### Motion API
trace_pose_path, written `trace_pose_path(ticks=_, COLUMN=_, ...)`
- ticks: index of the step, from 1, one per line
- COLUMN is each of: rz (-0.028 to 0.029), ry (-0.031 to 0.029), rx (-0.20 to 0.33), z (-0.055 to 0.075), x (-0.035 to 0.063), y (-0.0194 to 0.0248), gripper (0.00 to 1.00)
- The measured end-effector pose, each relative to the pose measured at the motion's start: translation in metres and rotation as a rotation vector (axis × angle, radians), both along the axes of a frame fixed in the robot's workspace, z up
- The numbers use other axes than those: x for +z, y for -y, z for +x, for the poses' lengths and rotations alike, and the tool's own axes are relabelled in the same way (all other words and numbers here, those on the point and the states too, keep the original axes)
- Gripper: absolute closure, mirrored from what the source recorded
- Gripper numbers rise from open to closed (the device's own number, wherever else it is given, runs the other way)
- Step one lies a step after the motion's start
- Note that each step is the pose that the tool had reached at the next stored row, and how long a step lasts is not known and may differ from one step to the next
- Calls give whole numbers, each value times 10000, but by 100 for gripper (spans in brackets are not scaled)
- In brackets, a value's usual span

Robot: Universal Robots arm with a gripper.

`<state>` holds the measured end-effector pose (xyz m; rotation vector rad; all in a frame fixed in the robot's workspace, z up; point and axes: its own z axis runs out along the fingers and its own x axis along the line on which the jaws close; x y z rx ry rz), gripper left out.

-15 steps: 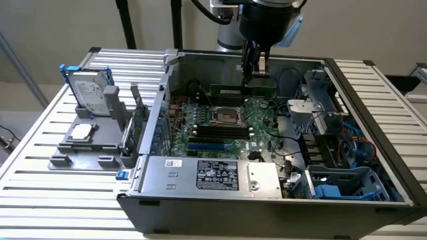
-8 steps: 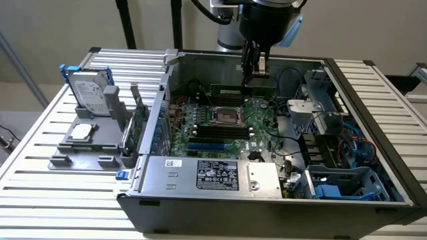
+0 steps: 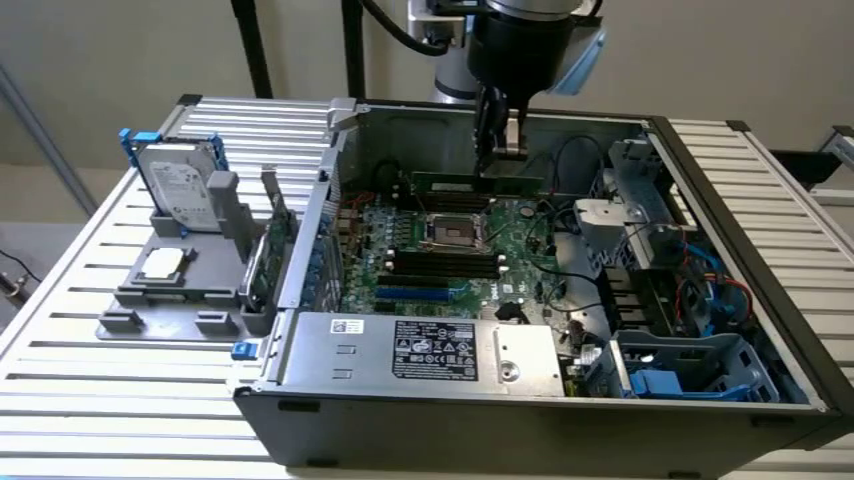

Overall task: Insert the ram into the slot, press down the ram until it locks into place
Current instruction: 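Insert the ram into the slot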

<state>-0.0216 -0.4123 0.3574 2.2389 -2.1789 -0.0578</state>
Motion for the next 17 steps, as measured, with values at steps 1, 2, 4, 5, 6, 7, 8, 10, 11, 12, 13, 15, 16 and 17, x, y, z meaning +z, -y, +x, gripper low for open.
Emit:
trace_pose_path(ticks=1, rz=-9, ry=0, rx=0, z=-45, x=-16, y=-11, gripper=86)
trace_pose_path(ticks=2, rz=-17, ry=1, rx=1, z=-87, x=-33, y=-26, gripper=86)
trace_pose_path(ticks=4, rz=-23, ry=9, rx=62, z=-127, x=-63, y=-41, gripper=86)
trace_pose_path(ticks=5, rz=-23, ry=15, rx=139, z=-135, x=-76, y=-43, gripper=86)
trace_pose_path(ticks=6, rz=-26, ry=20, rx=240, z=-139, x=-89, y=-45, gripper=86)
trace_pose_path(ticks=7, rz=-25, ry=29, rx=333, z=-143, x=-106, y=-48, gripper=86)
trace_pose_path(ticks=8, rz=-25, ry=40, rx=398, z=-148, x=-124, y=-53, gripper=86)
trace_pose_path(ticks=10, rz=-24, ry=45, rx=441, z=-154, x=-160, y=-70, gripper=86)
trace_pose_path(ticks=11, rz=-22, ry=47, rx=441, z=-154, x=-181, y=-78, gripper=86)
trace_pose_path(ticks=12, rz=-23, ry=47, rx=441, z=-154, x=-199, y=-85, gripper=86)
trace_pose_path(ticks=13, rz=-24, ry=47, rx=433, z=-154, x=-216, y=-92, gripper=86)
trace_pose_path(ticks=15, rz=-23, ry=47, rx=405, z=-154, x=-253, y=-108, gripper=86)
trace_pose_path(ticks=16, rz=-24, ry=47, rx=380, z=-154, x=-271, y=-115, gripper=86)
trace_pose_path(ticks=17, rz=-24, ry=47, rx=332, z=-154, x=-289, y=-122, gripper=86)
